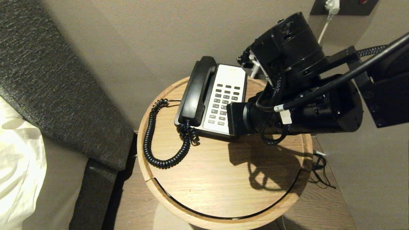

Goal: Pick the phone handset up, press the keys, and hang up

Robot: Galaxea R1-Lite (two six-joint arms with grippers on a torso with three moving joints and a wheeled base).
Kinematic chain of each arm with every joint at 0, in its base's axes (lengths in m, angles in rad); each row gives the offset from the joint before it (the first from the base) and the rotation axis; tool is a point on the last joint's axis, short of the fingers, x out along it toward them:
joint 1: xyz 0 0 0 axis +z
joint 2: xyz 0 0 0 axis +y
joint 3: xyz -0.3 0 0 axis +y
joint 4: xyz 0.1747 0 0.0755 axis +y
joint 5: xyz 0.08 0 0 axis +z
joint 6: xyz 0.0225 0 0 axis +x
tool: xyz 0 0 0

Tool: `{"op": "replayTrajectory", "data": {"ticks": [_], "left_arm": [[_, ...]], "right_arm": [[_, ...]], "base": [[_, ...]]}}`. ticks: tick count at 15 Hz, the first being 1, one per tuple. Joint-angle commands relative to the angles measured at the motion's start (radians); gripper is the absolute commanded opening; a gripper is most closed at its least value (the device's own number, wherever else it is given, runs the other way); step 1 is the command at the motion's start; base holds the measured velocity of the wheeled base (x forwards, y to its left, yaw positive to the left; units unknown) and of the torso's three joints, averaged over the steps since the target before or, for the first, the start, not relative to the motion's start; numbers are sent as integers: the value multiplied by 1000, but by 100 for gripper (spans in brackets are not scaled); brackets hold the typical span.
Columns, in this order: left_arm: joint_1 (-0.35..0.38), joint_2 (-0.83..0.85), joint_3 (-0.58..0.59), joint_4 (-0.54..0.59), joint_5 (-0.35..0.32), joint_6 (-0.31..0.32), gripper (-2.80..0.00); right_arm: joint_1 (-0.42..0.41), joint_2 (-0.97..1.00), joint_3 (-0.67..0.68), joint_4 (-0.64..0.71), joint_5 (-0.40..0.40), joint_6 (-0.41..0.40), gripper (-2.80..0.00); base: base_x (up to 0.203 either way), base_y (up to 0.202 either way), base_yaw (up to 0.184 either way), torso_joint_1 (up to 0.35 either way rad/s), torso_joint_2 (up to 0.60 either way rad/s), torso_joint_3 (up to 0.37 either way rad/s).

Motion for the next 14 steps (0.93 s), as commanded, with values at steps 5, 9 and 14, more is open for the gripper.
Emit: {"op": "replayTrajectory", "data": {"ticks": [5, 9, 14], "left_arm": [[0, 1, -6, 9, 2, -18, -280], [0, 1, -6, 9, 2, -18, -280], [0, 1, -4, 9, 2, -20, -280]], "right_arm": [[1, -3, 60, 16, -18, -5, -280], [4, -13, 123, 5, -49, -17, -280], [5, -40, 22, 15, -51, -13, -280]], "base": [[0, 0, 0, 0, 0, 0], [0, 0, 0, 0, 0, 0], [0, 0, 0, 0, 0, 0]]}}
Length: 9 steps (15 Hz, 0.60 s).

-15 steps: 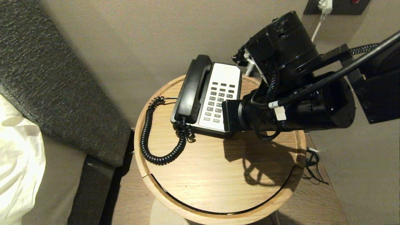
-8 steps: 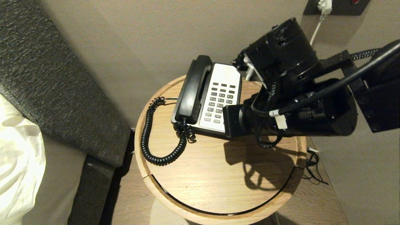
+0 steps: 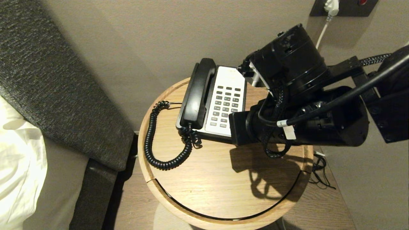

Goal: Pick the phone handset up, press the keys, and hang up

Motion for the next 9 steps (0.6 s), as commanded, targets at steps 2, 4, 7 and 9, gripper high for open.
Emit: {"op": "replayTrajectory", "data": {"ticks": [2, 4, 7, 9], "left_arm": [[0, 1, 2, 3, 3, -5, -280], [0, 1, 7, 3, 9, -5, -280], [0, 1, 6, 8, 14, -22, -280], [21, 1, -3, 39, 26, -45, -280]], "right_arm": [[2, -59, -56, 1, -1, 1, -280], [2, -99, -53, 14, -3, 6, -280], [2, -180, -31, 69, -4, 16, -280], [2, -252, -25, 127, -6, 20, -280]], "base": [[0, 0, 0, 0, 0, 0], [0, 0, 0, 0, 0, 0], [0, 0, 0, 0, 0, 0], [0, 0, 0, 0, 0, 0]]}}
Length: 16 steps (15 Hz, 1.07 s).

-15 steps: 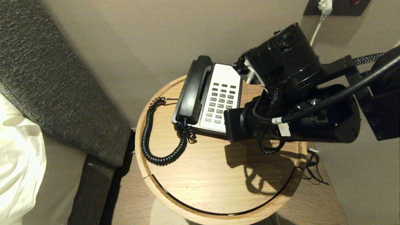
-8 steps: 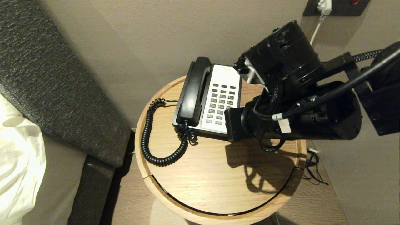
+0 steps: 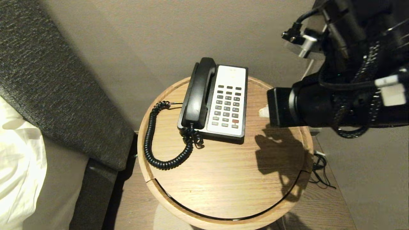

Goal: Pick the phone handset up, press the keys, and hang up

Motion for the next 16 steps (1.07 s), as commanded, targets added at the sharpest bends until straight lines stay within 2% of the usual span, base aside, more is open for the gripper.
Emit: {"op": "replayTrajectory", "data": {"ticks": [1, 3, 5, 7, 9, 10, 13, 14, 16], "left_arm": [[31, -1, -5, 33, 34, -28, -280], [50, -1, -24, 65, 152, -70, -280], [80, -3, -96, 133, 223, -99, -280], [162, -6, -157, 213, 246, -138, -280], [214, -7, -224, 307, 259, -204, -280], [228, -7, -260, 349, 278, -238, -280], [309, -7, -321, 424, 287, -277, -280], [311, -7, -338, 450, 287, -297, -280], [337, -7, -360, 477, 283, -303, -280]], "right_arm": [[0, -127, 13, 64, -5, 13, -280], [0, -234, 45, 120, -22, 31, -280], [0, -369, 102, 146, -56, 40, -280], [0, -537, 158, 184, -103, 48, -280], [-15, -706, 192, 255, -138, 64, -280], [-43, -791, 202, 305, -147, 71, -280], [-150, -973, 216, 451, -159, 83, -280], [-192, -1002, 211, 474, -158, 85, -280], [-227, -1028, 206, 485, -155, 86, -280]], "base": [[0, 0, 0, 0, 0, 0], [0, 0, 0, 0, 0, 0], [0, 0, 0, 0, 0, 0], [0, 0, 0, 0, 0, 0], [0, 0, 0, 0, 0, 0], [0, 0, 0, 0, 0, 0], [0, 0, 0, 0, 0, 0], [0, 0, 0, 0, 0, 0], [0, 0, 0, 0, 0, 0]]}}
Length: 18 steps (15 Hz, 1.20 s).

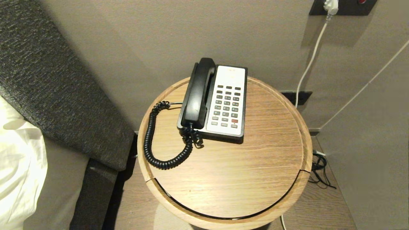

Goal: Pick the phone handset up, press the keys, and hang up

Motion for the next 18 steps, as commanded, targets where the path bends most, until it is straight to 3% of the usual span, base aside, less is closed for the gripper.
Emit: {"op": "replayTrajectory", "data": {"ticks": [1, 5, 7, 8, 9, 10, 14, 18], "left_arm": [[21, 0, 2, 41, 4, -34, -280], [41, 0, -53, 130, -3, -121, -280], [92, 0, -59, 166, -12, -153, -280], [149, -10, -54, 167, -41, -140, -280], [207, -45, -19, 172, -112, -112, -280], [223, -106, 23, 174, -139, -86, -280], [202, -276, 192, 202, -144, -6, -280], [200, -279, 210, 181, -150, 84, -280]], "right_arm": [[-30, -71, -1, 9, -1, 3, -280], [-40, -54, 9, -7, 8, 4, -280], [-40, -33, 7, -33, 11, 4, -280], [-40, -33, 5, -34, 11, 4, -280], [-40, -33, 2, -30, 11, 4, -280], [-40, -45, 3, -25, 11, 4, -280], [-64, -64, 1, -28, 13, 6, -280], [-188, -101, 28, 6, 55, 6, -280]], "base": [[0, 0, 0, 0, 0, 0], [0, 0, 0, 0, 0, 0], [0, 0, 0, 0, 0, 0], [0, 0, 0, 0, 0, 0], [0, 0, 0, 0, 0, 0], [0, 0, 0, 0, 0, 0], [0, 0, 0, 0, 0, 0], [0, 0, 0, 0, 0, 0]]}}
